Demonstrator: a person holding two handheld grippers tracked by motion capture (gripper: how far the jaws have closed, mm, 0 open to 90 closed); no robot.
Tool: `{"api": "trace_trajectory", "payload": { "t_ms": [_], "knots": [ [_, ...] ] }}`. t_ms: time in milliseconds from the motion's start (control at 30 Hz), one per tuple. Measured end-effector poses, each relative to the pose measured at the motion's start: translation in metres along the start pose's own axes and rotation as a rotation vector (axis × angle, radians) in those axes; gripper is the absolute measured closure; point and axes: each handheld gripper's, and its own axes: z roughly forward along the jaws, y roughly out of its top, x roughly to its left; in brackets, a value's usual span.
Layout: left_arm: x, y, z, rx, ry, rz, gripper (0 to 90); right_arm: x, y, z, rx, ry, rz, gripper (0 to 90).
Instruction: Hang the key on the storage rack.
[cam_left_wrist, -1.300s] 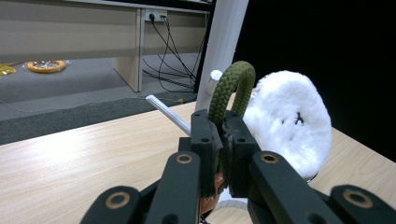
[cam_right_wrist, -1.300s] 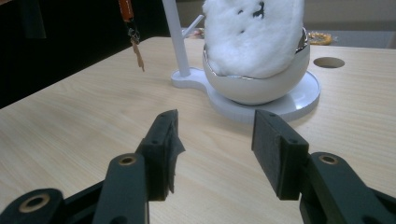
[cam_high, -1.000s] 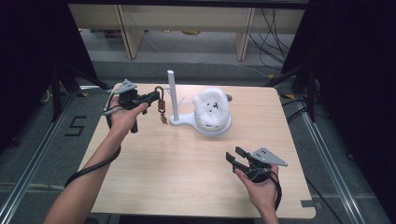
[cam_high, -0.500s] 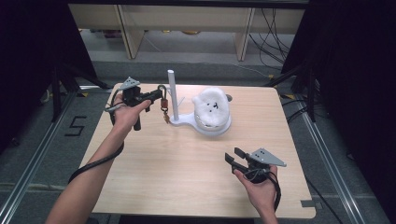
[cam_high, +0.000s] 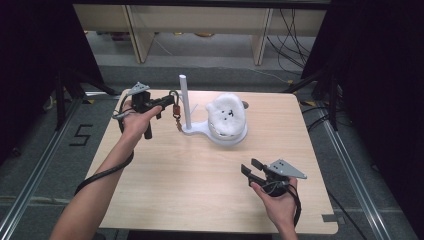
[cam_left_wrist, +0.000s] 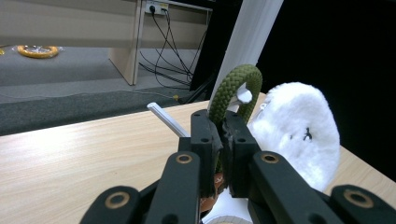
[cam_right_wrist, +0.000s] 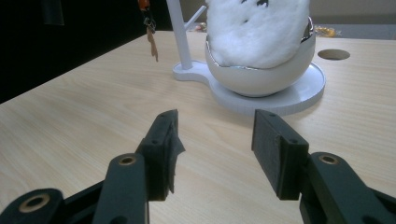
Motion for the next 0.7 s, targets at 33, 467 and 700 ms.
{"api": "trace_trajectory", "payload": {
  "t_ms": [33,467,700],
  "knots": [
    [0.0004,0.0002,0.0001,0.000,0.000,-0.005,83.9,0.0005,0.0002,-0.0006,0.003,-0.003,0.006,51.9],
    [0.0001,0.0019,0.0059,0.007,0.008,-0.041,83.8,0.0008,-0.0022,0.0008,-0.001,0.017,0.005,52.1],
    [-0.0016,0.0006,0.0096,0.028,0.015,-0.034,83.7,0.0001,-0.0022,0.0014,-0.005,0.011,-0.012,52.1]
  ]
}}
